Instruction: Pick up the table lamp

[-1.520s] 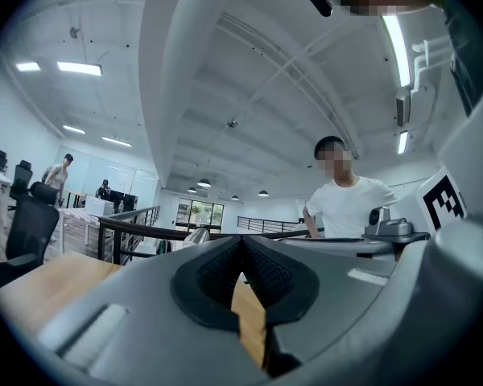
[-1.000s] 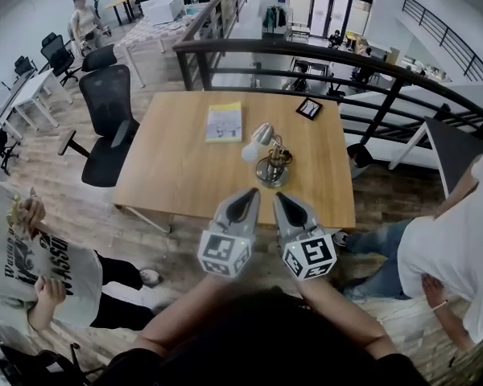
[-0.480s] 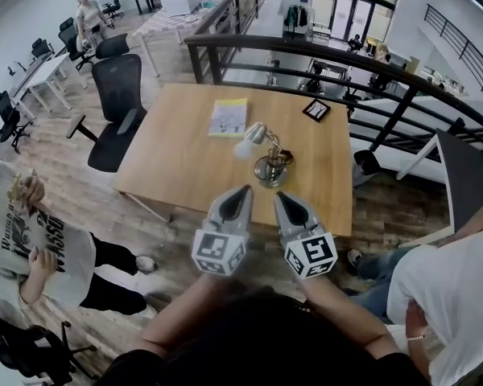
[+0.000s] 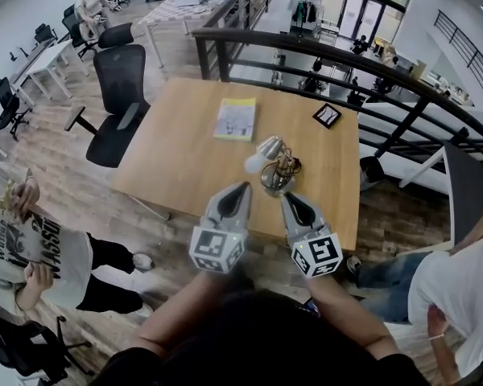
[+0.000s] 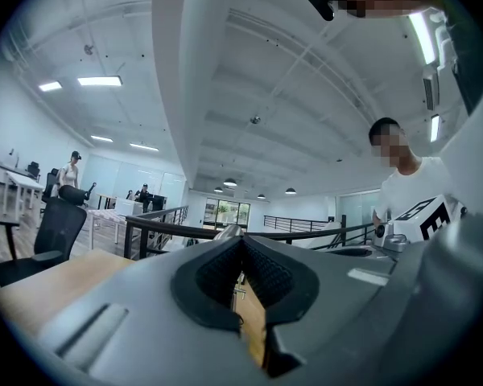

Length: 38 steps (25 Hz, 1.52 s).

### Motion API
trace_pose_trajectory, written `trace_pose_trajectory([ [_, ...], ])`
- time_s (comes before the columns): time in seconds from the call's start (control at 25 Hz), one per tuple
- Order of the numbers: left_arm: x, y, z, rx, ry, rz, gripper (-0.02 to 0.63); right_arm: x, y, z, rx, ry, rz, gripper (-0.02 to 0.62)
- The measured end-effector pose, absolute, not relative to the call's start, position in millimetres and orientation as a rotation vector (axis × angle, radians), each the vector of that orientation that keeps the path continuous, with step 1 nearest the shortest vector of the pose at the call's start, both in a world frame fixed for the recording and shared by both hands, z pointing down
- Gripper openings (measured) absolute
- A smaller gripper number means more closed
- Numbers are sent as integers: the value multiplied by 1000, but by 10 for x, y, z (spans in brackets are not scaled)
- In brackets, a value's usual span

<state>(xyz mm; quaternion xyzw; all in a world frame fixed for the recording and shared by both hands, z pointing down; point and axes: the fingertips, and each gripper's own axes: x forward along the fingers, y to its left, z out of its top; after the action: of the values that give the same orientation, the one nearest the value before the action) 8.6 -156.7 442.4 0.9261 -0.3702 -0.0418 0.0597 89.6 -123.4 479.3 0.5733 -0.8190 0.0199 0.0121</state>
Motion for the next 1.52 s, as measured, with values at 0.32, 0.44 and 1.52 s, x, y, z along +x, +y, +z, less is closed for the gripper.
trace_pose_trajectory([
  [0.32,19,-2154,4499,2807,-1082,-134,2,1058,-1762,4913,1836,-2458,42,47],
  [0.44,76,-2306,4493,2810,-1063,-136,2,1170,-1932,4927,1850,-2415,19,65],
  [1.52,25,-2933,4677,2569,-1545,-81,2,1311,-2924,5414,1370,-2537,-79,144],
])
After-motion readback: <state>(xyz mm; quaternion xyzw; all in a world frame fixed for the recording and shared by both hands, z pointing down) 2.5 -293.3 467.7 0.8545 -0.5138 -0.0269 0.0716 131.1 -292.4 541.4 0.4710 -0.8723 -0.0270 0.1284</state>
